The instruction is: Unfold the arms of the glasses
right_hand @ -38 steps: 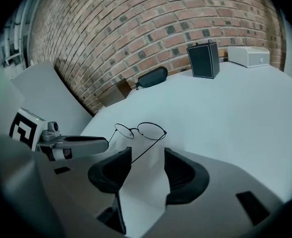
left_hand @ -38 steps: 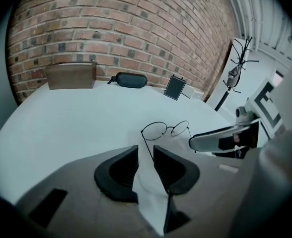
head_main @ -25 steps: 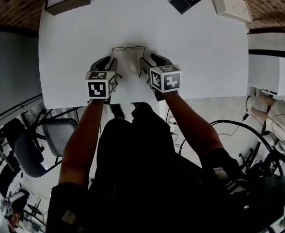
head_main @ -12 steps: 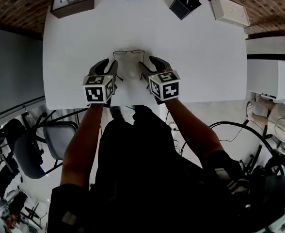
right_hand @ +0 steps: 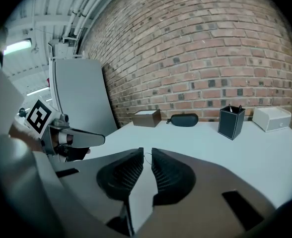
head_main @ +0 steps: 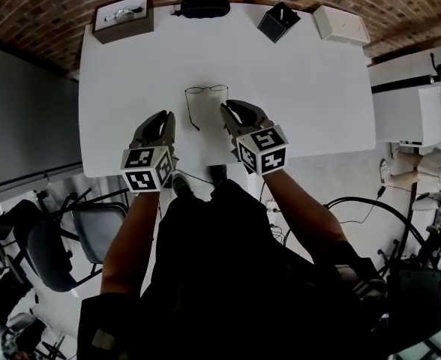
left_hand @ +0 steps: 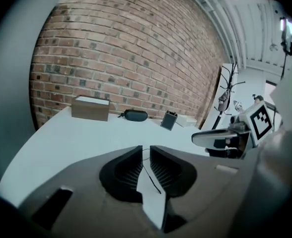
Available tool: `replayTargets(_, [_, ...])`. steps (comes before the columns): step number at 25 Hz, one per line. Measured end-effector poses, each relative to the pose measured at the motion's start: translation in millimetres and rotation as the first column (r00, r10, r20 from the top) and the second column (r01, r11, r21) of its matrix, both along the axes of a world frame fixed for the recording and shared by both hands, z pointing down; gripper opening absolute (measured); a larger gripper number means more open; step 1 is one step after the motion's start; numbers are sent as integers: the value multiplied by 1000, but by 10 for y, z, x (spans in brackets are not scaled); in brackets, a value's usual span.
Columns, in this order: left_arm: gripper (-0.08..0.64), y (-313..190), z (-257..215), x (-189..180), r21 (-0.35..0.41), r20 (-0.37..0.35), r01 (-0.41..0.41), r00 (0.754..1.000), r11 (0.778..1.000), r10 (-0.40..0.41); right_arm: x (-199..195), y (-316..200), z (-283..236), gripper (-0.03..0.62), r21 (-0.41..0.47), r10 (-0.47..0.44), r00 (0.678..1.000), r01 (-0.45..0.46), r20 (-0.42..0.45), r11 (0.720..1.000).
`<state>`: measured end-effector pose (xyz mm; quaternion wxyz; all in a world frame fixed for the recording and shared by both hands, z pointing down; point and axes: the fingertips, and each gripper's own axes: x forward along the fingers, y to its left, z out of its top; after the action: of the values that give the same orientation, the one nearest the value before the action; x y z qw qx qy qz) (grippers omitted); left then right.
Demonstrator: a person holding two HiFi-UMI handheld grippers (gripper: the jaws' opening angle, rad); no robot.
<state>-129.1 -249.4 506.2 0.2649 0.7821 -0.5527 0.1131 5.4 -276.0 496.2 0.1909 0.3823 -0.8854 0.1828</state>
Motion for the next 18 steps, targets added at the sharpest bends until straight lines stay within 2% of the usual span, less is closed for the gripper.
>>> replayTargets(4, [13, 195, -401, -93, 76, -39, 2, 999, 997, 1, -37, 171, -289, 38, 22, 70, 997, -70, 24, 997])
replayTargets(9, [11, 440, -806, -215, 163, -105, -41, 993, 986, 58, -158, 436, -669, 25, 72, 98, 994, -101, 48, 992])
replayTargets(13, [11, 610, -961, -421, 198, -65, -39, 996, 979, 53, -227, 598, -914, 18, 93, 131, 989, -137, 70, 986])
replayTargets(18, [11, 819, -1149, -588, 223, -130, -49, 988, 974, 79, -291, 790, -1187, 14, 123, 159, 981, -172, 108, 977])
